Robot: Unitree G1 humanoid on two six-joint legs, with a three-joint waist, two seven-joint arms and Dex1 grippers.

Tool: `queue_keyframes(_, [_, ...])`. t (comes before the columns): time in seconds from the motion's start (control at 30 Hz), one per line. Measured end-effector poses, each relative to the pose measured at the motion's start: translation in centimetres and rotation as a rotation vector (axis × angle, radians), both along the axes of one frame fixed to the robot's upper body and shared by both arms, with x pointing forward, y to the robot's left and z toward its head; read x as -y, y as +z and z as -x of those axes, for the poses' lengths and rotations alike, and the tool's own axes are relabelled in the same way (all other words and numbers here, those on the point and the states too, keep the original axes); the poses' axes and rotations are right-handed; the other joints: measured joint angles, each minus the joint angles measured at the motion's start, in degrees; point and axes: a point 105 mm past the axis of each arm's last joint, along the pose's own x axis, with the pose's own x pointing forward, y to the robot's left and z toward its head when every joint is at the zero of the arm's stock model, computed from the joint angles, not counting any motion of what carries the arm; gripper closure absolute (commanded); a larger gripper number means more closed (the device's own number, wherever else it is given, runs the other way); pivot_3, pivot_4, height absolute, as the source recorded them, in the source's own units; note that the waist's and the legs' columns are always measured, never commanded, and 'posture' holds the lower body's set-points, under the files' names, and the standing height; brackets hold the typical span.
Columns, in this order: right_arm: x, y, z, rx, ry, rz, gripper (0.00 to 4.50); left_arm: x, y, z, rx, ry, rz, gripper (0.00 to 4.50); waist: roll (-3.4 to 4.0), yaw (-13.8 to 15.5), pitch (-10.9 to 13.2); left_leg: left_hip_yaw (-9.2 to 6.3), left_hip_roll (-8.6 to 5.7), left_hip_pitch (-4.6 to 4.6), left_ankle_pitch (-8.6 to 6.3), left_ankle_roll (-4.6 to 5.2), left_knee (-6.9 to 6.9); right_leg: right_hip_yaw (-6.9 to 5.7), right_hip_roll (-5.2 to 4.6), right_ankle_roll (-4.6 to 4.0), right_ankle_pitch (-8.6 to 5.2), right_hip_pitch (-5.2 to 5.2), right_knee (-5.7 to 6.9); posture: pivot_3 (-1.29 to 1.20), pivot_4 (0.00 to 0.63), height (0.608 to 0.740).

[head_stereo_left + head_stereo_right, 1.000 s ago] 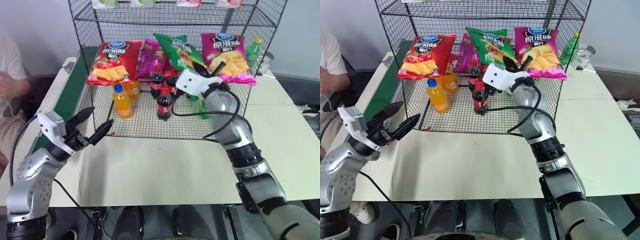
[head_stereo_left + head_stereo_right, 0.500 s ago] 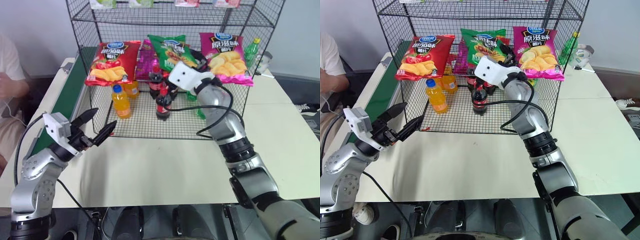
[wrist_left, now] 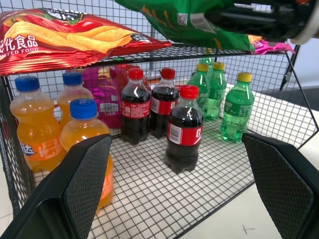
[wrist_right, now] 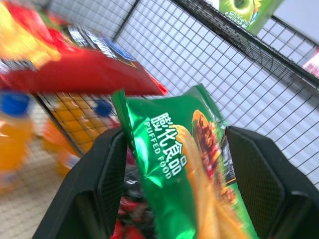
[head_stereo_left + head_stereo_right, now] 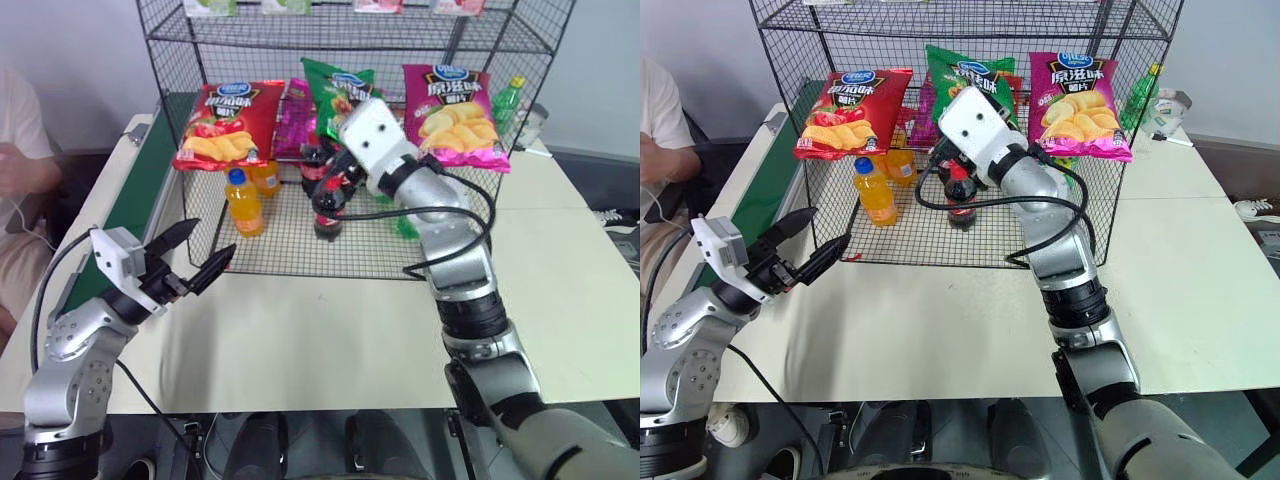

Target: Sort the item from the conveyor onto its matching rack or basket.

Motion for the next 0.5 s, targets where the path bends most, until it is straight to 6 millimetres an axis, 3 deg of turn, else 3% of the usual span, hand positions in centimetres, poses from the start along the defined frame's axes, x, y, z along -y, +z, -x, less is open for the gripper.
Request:
queue_keyframes(0.1, [-0.1,-0.2,1.9,-0.085,0.158,-0.127,1.32,-0.1,0.1,0.0,0.006,0.002,-0.011,0.0,0.0,0.0,0.0,0.0,0.0,0.0,0.0,0.0,-0.01,0.0,-0.01,0.0,0.0,0.0,-0.01,0.0,0.15,0.739])
queue_keyframes(0.27, [2.4,1.1,5.4,-0.25,0.44,-0.401,1.32,-0.8,0.1,-0.1,-0.024,0.024,-0.056,0.0,0.0,0.1,0.0,-0.04,0.0,0.0,-0.02,0.03,-0.02,-0.04,-0.05,0.0,0.0,0.06,-0.06,0.0,0.15,0.739])
queue_keyframes(0.33, [4.0,0.3,6.9,-0.322,0.504,-0.41,1.32,-1.7,-0.3,0.1,-0.056,0.053,-0.097,0.0,0.0,0.09,0.0,-0.06,-0.01,0.01,-0.04,0.06,-0.05,-0.07,-0.11,0.0,0.0,0.12,-0.17,0.0,0.15,0.739])
queue_keyframes(0.5, [9.1,-4.2,8.7,-0.471,0.444,-0.295,1.32,-4.1,-0.7,0.7,-0.105,0.118,-0.179,0.0,0.03,0.14,0.02,-0.05,-0.04,0.03,-0.04,0.07,-0.21,-0.07,-0.12,-0.01,-0.01,0.14,-0.36,0.0,0.15,0.739])
